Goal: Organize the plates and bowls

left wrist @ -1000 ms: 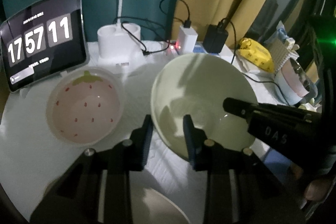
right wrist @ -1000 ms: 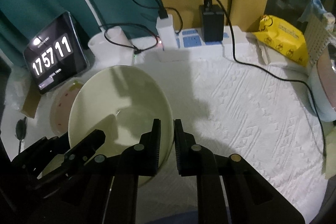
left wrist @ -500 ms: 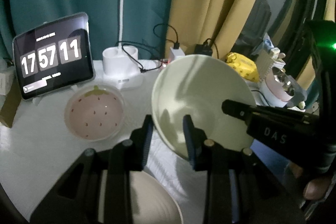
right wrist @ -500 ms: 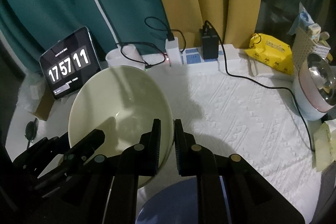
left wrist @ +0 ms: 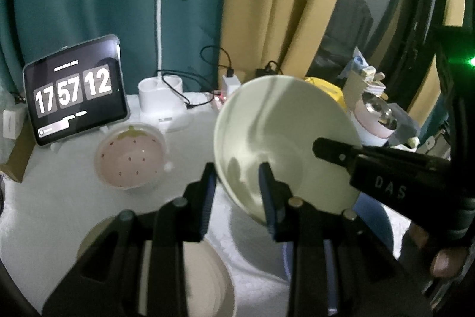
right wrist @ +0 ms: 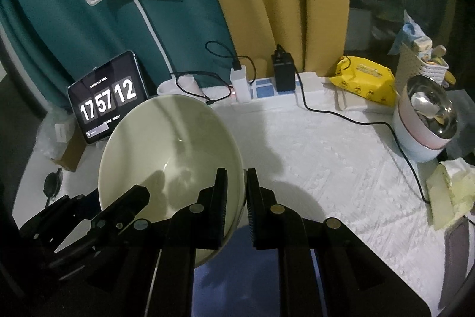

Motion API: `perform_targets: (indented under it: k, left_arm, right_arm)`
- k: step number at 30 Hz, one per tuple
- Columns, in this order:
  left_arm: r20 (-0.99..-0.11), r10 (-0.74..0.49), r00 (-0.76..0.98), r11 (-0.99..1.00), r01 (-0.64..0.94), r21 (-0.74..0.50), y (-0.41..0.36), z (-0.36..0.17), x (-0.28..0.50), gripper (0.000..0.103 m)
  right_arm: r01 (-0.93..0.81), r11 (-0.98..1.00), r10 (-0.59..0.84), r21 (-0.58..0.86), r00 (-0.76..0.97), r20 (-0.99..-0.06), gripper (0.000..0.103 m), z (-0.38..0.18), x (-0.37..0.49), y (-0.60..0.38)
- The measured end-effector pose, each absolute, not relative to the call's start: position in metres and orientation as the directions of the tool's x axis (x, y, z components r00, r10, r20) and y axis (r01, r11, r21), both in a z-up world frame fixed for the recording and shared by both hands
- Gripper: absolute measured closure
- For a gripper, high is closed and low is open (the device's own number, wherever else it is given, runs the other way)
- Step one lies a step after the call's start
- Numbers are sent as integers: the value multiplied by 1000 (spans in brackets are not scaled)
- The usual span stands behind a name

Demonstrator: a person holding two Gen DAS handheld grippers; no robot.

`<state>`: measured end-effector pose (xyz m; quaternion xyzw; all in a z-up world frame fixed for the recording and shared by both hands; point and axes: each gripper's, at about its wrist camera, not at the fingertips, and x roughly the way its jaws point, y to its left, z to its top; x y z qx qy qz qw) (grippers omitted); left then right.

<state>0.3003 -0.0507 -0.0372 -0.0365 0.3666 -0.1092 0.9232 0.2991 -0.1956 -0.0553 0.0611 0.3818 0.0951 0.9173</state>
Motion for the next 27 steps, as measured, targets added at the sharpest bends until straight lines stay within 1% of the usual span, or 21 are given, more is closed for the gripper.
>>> perform_targets:
  k: [11,27]
  left_arm:
    - [-669,-240,703,970,202,-135,-71,-37,278,73]
    - [-701,-264,662,959,255,-120,-113,-56,252,73]
  right_arm:
    - [-109,974,215,197,699,-682,90,-58,271,-217]
    - [-49,971,201,233,692,-694,90,-79,237,-254]
